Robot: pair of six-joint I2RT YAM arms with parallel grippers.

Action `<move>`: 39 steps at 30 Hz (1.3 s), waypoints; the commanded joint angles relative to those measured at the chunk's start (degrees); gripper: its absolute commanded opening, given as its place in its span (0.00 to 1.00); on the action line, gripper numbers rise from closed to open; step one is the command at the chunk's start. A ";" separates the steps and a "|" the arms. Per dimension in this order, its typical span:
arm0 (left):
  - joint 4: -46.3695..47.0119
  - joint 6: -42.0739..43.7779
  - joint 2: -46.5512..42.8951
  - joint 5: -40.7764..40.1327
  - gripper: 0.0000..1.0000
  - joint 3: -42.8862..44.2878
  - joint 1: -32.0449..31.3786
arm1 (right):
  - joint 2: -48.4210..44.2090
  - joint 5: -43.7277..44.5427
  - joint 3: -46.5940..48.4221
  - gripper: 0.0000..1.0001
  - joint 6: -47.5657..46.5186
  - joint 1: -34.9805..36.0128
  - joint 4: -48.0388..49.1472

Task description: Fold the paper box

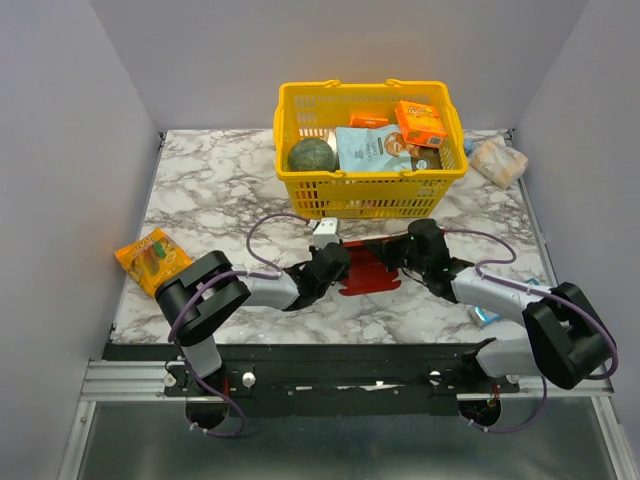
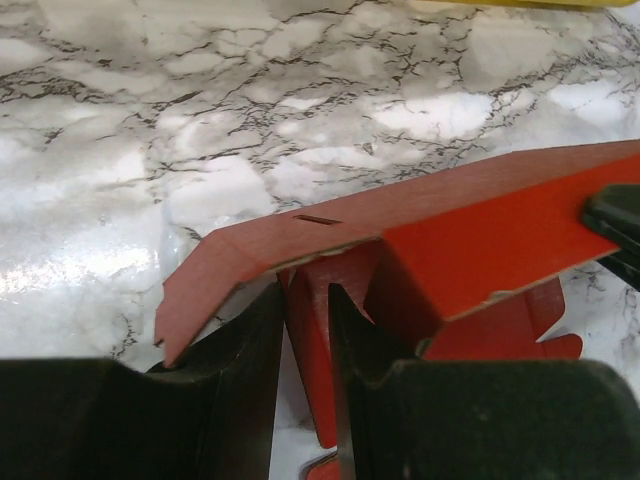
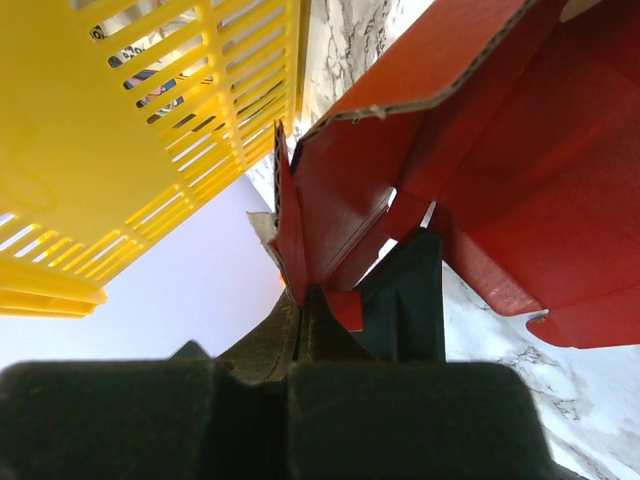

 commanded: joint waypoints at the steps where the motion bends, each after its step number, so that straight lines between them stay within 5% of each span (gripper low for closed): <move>1: -0.98 5.66 1.04 -6.18 0.33 4.79 -2.84 | 1.45 -1.96 0.79 0.01 -0.77 0.57 -0.67; 16: 8.42 9.45 3.50 -0.92 0.38 3.58 -3.29 | 1.89 -2.23 0.26 0.00 -0.60 0.57 -0.05; 29: 17.92 20.51 -20.29 10.66 0.74 -18.82 -3.11 | -0.57 -0.03 -0.09 0.00 -1.30 -0.13 -2.42; 39: 9.48 15.97 -32.01 11.30 0.78 -20.60 10.84 | -0.84 -0.73 -0.88 0.00 -2.09 -0.22 -3.13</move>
